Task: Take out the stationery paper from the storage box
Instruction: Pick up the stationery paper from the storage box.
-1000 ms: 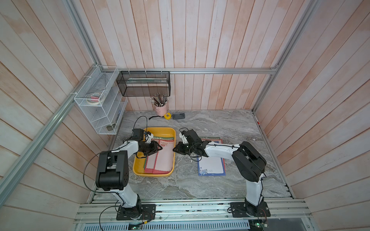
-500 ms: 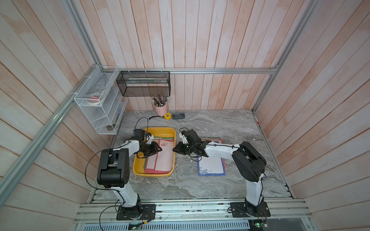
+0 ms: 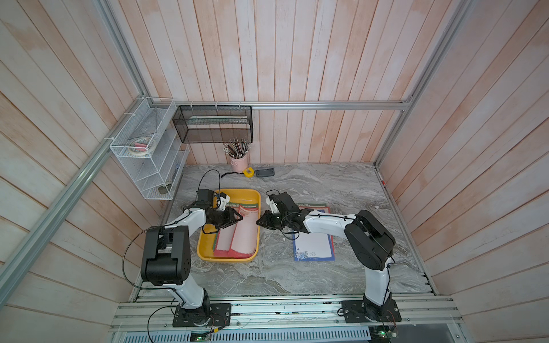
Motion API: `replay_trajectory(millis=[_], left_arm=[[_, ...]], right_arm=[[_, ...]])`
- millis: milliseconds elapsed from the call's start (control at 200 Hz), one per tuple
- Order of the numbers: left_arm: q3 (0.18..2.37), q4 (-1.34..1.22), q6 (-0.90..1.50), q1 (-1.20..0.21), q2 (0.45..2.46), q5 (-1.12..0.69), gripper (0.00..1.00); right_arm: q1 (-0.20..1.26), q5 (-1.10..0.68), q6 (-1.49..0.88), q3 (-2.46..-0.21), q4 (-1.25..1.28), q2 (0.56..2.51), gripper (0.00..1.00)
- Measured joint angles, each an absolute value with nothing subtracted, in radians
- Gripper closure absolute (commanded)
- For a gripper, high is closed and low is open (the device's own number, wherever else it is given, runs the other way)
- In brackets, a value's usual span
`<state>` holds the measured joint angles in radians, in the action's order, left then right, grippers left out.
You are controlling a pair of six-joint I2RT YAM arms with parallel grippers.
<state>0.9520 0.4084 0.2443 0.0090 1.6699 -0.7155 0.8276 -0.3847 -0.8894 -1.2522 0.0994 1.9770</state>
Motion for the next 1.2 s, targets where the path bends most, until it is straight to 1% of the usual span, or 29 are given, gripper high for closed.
replay_trajectory(millis=[135, 290, 580, 770, 820, 915, 930, 1005, 1120, 1140, 1200], left_arm=[[0.952, 0.4, 0.244, 0.0, 1.676, -0.727, 0.57], [0.954, 0.397, 0.235, -0.027, 1.736, -0.729, 0.55], [0.976, 0.427, 0.209, -0.054, 1.779, -0.675, 0.55], [0.978, 0.431, 0.201, -0.056, 1.778, -0.653, 0.62], [0.978, 0.432, 0.203, -0.056, 1.774, -0.646, 0.69], [0.978, 0.432, 0.195, -0.056, 1.76, -0.636, 0.72], [0.978, 0.432, 0.194, -0.056, 1.757, -0.634, 0.74], [0.978, 0.432, 0.189, -0.056, 1.737, -0.628, 0.79], [0.978, 0.432, 0.191, -0.056, 1.702, -0.622, 0.81], [0.978, 0.432, 0.189, -0.056, 1.697, -0.62, 0.84], [0.978, 0.431, 0.187, -0.056, 1.68, -0.619, 0.86]], right_arm=[[0.828, -0.385, -0.89, -1.252, 0.099, 1.977, 0.84], [0.826, -0.388, -0.889, -1.252, 0.099, 1.977, 0.84], [0.826, -0.388, -0.89, -1.252, 0.102, 1.977, 0.84], [0.826, -0.388, -0.89, -1.25, 0.105, 1.977, 0.82], [0.826, -0.388, -0.89, -1.25, 0.106, 1.977, 0.82], [0.826, -0.388, -0.89, -1.248, 0.11, 1.977, 0.8], [0.826, -0.388, -0.89, -1.248, 0.11, 1.977, 0.8], [0.826, -0.388, -0.89, -1.248, 0.112, 1.977, 0.79], [0.826, -0.387, -0.891, -1.248, 0.112, 1.975, 0.73], [0.826, -0.387, -0.889, -1.248, 0.112, 1.975, 0.72], [0.826, -0.386, -0.889, -1.246, 0.112, 1.972, 0.68]])
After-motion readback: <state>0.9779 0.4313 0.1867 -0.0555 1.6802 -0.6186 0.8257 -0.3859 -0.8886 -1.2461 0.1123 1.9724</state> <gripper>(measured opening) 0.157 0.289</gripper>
